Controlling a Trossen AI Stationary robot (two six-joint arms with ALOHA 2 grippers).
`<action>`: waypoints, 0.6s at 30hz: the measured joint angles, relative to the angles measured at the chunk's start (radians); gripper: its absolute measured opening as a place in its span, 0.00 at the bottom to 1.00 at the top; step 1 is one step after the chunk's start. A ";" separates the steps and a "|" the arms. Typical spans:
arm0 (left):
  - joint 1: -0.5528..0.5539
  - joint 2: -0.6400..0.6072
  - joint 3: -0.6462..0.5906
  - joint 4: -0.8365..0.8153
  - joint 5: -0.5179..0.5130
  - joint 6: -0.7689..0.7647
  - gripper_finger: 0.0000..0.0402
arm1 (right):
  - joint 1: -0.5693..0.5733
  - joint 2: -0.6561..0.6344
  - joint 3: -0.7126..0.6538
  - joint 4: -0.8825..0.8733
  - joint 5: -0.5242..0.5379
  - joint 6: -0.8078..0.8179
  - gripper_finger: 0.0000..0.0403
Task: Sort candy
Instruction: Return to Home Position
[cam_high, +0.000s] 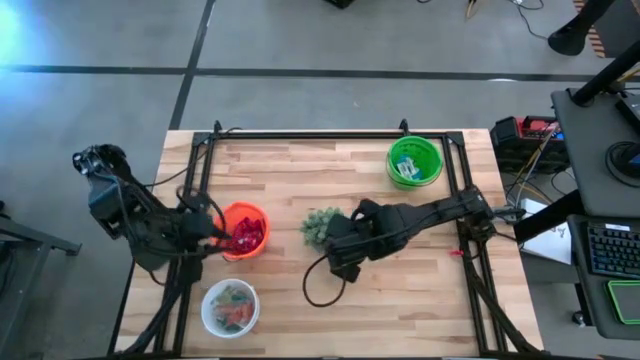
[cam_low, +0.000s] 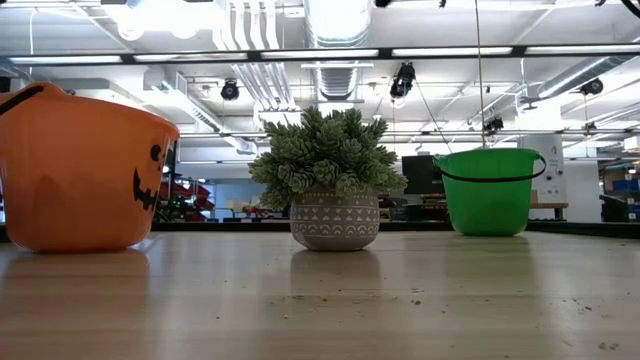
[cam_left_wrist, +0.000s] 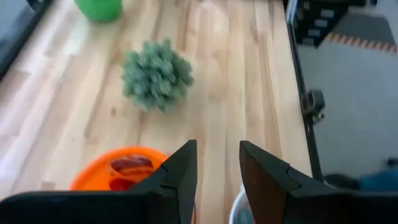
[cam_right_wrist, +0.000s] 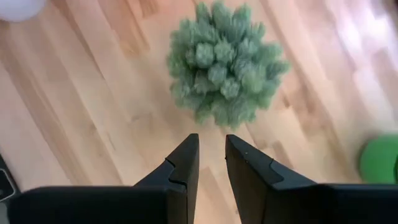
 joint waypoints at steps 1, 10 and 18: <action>0.000 -0.010 0.006 -0.001 -0.017 0.003 0.26 | 0.002 -0.020 -0.012 0.011 0.009 -0.012 0.17; -0.001 -0.134 0.032 -0.006 -0.158 0.003 0.26 | 0.007 -0.252 -0.121 0.005 0.127 -0.035 0.18; -0.001 -0.227 0.032 -0.011 -0.238 0.023 0.26 | 0.009 -0.476 -0.288 0.034 0.226 -0.025 0.17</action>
